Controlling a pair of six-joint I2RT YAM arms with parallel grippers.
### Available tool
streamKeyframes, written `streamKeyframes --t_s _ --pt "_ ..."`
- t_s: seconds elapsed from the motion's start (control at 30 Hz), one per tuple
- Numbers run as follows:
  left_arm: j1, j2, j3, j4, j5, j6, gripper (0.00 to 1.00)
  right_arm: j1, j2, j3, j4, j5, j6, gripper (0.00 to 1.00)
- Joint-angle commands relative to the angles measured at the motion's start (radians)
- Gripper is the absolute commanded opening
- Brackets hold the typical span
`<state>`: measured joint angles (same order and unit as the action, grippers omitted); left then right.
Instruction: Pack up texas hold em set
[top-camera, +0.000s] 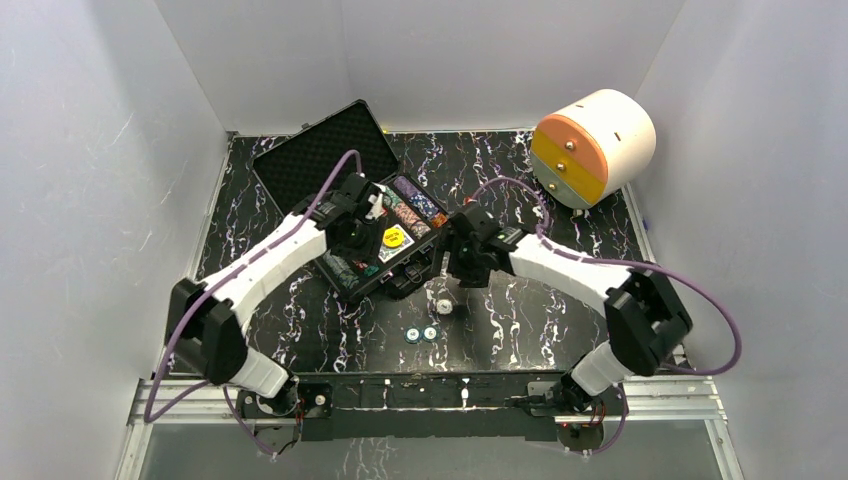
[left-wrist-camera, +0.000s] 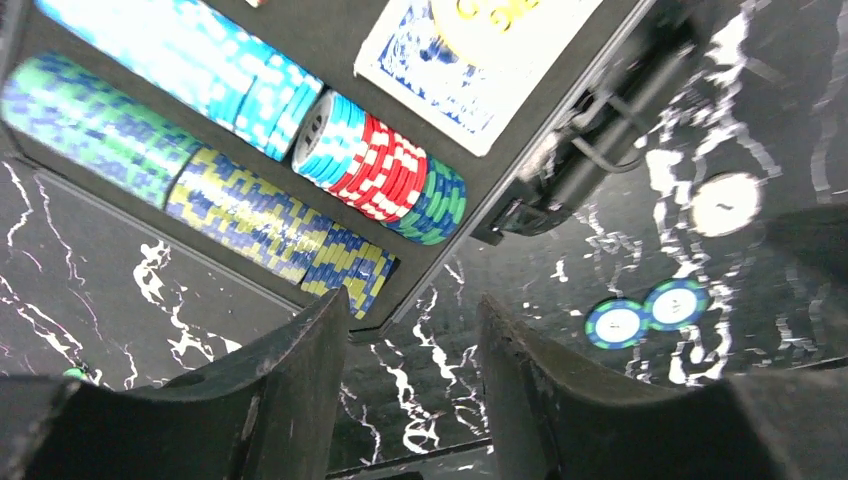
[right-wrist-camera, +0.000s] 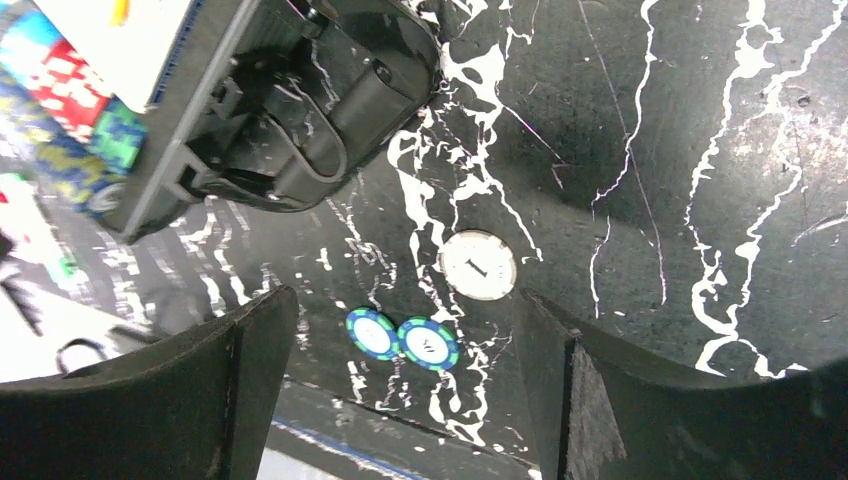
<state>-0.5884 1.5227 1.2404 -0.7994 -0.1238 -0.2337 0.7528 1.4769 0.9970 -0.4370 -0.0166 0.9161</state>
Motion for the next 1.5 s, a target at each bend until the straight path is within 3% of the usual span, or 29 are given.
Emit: streamKeyframes --t_s 0.0,0.23,0.37,0.5,0.77,1.17,1.37,1.47 --pt "0.002 -0.177 0.027 0.079 -0.016 -0.079 0.52 0.084 0.109 0.132 -0.168 0.151 -0.097 0.86" --pt "0.002 -0.386 -0.109 0.238 -0.064 -0.228 0.83 0.18 0.257 0.226 -0.275 0.252 -0.104 0.81" --pt "0.004 -0.464 -0.151 0.25 -0.128 -0.263 0.91 0.214 0.358 0.267 -0.329 0.29 -0.105 0.75" --pt "0.004 -0.489 -0.168 0.256 -0.135 -0.279 0.92 0.215 0.394 0.267 -0.315 0.275 -0.11 0.66" --pt "0.004 -0.473 -0.18 0.267 -0.113 -0.291 0.92 0.21 0.441 0.252 -0.278 0.285 -0.118 0.59" --pt "0.004 -0.442 -0.231 0.303 -0.026 -0.335 0.93 0.167 0.425 0.191 -0.226 0.289 -0.132 0.59" --pt "0.004 -0.443 -0.25 0.308 -0.015 -0.352 0.93 0.167 0.443 0.201 -0.259 0.307 -0.139 0.46" --pt "0.003 -0.445 -0.256 0.309 -0.002 -0.355 0.93 0.168 0.431 0.204 -0.264 0.286 -0.14 0.46"
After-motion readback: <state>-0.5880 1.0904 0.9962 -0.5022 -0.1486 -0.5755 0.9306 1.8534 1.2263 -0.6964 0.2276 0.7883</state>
